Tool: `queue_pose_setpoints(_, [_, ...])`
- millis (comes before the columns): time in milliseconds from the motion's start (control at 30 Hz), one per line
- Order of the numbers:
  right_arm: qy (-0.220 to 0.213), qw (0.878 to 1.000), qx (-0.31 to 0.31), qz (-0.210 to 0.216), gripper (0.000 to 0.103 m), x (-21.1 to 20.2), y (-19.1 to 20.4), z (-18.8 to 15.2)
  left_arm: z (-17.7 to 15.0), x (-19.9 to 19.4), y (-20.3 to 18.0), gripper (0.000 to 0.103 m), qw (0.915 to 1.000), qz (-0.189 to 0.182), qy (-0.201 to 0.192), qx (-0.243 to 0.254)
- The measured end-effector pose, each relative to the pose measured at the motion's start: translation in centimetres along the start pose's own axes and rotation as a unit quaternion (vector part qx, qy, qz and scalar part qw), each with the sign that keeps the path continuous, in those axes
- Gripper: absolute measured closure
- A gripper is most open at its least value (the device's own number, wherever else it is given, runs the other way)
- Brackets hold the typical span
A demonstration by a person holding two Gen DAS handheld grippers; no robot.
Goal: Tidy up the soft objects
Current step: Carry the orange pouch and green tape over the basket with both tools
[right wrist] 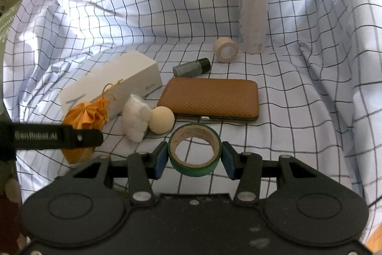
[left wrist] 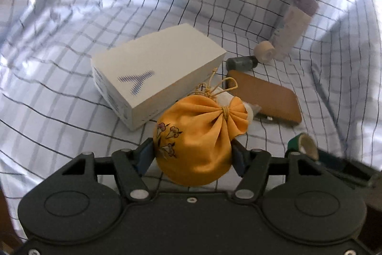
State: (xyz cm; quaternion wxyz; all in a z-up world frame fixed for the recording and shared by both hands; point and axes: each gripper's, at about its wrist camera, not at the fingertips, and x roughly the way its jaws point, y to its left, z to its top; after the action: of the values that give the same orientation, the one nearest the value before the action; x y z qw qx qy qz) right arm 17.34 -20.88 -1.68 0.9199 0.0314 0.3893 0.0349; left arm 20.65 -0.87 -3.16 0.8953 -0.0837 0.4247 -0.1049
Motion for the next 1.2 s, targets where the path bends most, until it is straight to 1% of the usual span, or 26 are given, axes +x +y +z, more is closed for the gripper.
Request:
queue_pose_setpoints(200, [-0.02, 1.0, 0.018, 0.005, 0.056, -4.0, 0.3, -1.6, -2.5, -3.6, -0.9, 0.042, 0.998, 0.03, -0.024, 0.05])
queue_pose_setpoints(333, [-0.034, 0.999, 0.031, 0.009, 0.056, -7.1, 0.6, -3.4, -4.3, -5.5, -1.2, 0.042, 0.9964, 0.04, -0.034, 0.066])
queue_pose_setpoints(600, [-0.051, 0.998, 0.045, 0.017, 0.056, -12.2, 1.7, -7.4, -8.4, -8.1, -1.0, 0.042, 0.9953, 0.06, -0.037, 0.067])
queue_pose_setpoints(867, [-0.05, 0.997, 0.052, 0.018, 0.056, -15.0, 2.5, -11.2, -11.5, -9.7, -1.1, 0.042, 0.9941, 0.075, -0.037, 0.068])
queue_pose_setpoints(1067, [-0.05, 0.996, 0.067, 0.018, 0.056, -16.8, 2.5, -13.1, -13.1, -10.7, -1.3, 0.042, 0.9926, 0.09, -0.039, 0.072])
queue_pose_setpoints(1200, [-0.041, 0.997, 0.07, 0.018, 0.056, -17.0, 2.6, -13.3, -13.6, -11.0, -1.1, 0.042, 0.9926, 0.091, -0.038, 0.071])
